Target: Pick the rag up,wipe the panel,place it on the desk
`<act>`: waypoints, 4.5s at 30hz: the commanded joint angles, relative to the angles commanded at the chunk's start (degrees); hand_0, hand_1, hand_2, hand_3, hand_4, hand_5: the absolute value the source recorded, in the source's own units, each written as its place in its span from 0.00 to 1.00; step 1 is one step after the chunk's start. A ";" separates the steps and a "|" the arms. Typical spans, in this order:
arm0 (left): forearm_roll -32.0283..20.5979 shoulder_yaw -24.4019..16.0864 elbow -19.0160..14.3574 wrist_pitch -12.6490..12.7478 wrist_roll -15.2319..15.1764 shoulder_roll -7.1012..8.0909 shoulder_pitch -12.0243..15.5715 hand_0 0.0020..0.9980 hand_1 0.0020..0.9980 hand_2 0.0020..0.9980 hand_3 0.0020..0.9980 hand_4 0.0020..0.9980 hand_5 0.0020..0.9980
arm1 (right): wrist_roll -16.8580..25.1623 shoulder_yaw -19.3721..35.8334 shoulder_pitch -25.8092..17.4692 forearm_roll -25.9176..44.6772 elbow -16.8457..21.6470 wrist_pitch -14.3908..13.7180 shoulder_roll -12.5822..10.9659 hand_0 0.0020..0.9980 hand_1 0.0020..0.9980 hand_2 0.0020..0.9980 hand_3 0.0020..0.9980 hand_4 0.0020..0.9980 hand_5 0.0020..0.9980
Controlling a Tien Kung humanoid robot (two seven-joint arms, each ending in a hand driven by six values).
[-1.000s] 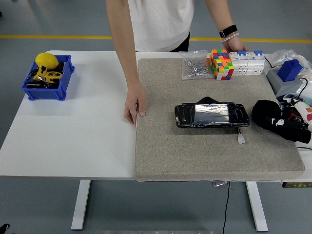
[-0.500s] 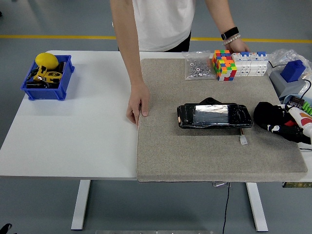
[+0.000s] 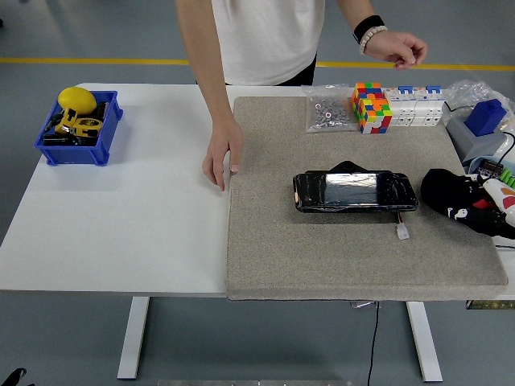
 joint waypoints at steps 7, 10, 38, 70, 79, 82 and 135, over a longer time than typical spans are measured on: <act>-0.39 0.57 0.00 0.02 0.11 -0.09 0.12 0.69 0.73 0.73 0.60 0.67 0.62 | 0.67 0.24 0.52 0.13 -0.25 -1.25 1.03 0.76 0.71 0.76 0.80 1.00 0.58; -0.60 0.86 0.00 0.00 0.09 -0.12 0.11 0.69 0.73 0.73 0.60 0.67 0.62 | 0.90 0.21 0.75 0.47 -1.06 -1.40 1.64 0.76 0.71 0.76 0.80 1.00 0.58; -1.86 2.52 0.00 -0.06 0.06 -0.05 0.05 0.68 0.73 0.73 0.61 0.67 0.62 | 5.28 -2.48 4.61 4.78 -9.93 -5.10 5.92 0.47 0.55 0.59 0.63 1.00 0.41; -1.89 1.97 0.00 -0.18 -0.18 -0.10 -0.06 0.69 0.73 0.73 0.61 0.67 0.63 | 6.71 -2.36 5.06 5.30 -11.52 -10.21 6.01 0.20 0.33 0.36 0.40 0.91 0.04; -1.60 1.54 0.00 -0.17 -0.15 -0.17 -0.07 0.69 0.73 0.73 0.61 0.67 0.63 | 6.47 -1.64 4.93 4.95 -10.96 -10.65 5.57 0.17 0.29 0.33 0.37 0.93 0.00; -1.40 1.36 0.00 -0.15 -0.16 -0.10 -0.04 0.69 0.73 0.73 0.61 0.67 0.63 | 6.19 -1.12 4.74 4.72 -10.68 -10.66 5.42 0.17 0.29 0.33 0.37 0.93 0.00; 1.54 -0.68 0.00 -0.25 -0.27 0.73 0.56 0.69 0.73 0.73 0.61 0.67 0.63 | -13.83 9.04 1.24 -5.51 10.37 -17.54 11.13 0.16 0.27 0.32 0.37 0.89 0.00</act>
